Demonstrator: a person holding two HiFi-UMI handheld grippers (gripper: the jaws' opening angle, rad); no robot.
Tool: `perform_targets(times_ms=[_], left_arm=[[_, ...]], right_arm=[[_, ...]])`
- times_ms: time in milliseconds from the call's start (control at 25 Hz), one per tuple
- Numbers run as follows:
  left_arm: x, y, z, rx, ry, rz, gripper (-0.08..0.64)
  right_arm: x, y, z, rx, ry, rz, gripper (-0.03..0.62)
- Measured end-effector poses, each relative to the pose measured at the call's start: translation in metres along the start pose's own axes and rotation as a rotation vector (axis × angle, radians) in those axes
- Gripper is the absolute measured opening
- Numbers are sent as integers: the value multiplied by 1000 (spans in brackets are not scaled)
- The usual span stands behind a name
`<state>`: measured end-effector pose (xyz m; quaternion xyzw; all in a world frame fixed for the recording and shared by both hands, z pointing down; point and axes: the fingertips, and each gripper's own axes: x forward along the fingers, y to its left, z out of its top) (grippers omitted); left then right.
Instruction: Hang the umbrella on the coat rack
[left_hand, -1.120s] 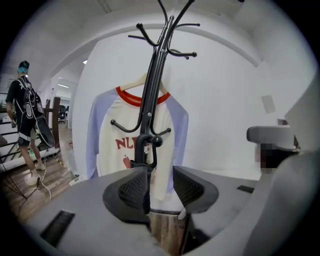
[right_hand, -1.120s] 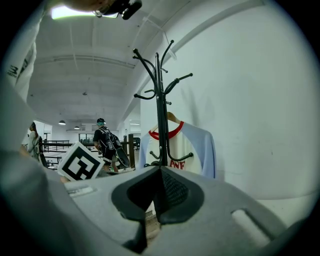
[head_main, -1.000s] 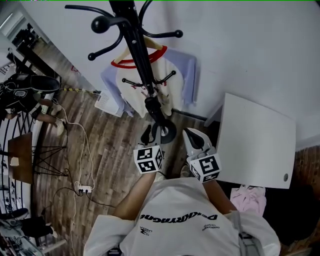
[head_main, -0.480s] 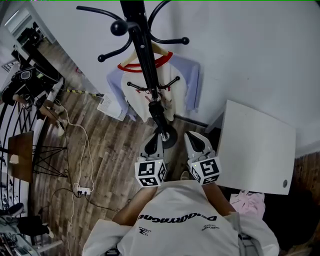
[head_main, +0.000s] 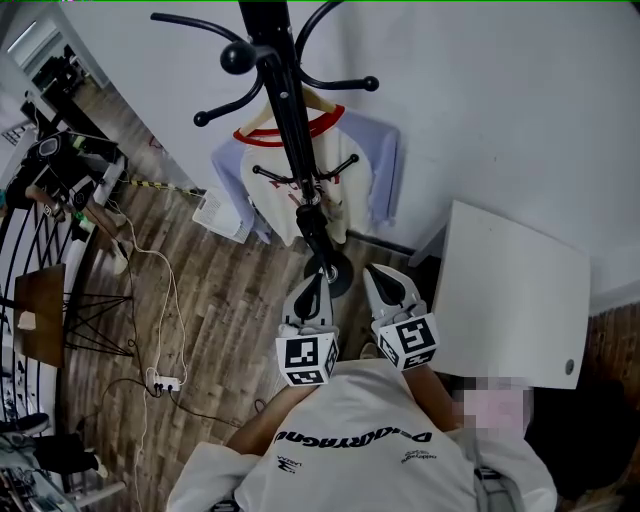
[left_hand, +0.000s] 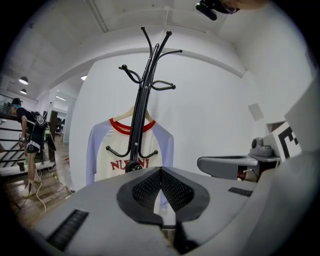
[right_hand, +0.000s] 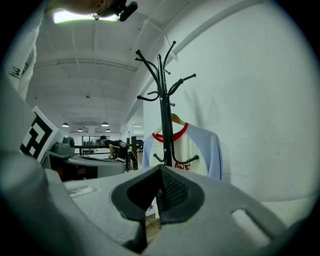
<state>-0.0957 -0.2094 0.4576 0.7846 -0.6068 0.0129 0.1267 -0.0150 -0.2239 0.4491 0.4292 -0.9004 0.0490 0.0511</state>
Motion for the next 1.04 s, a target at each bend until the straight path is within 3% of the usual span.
perform_targets(times_ms=[1040], left_arm=[[-1,7,-13,1,8,11,-2]], right_arm=[[2,6,-5,-25,7,22,-3]])
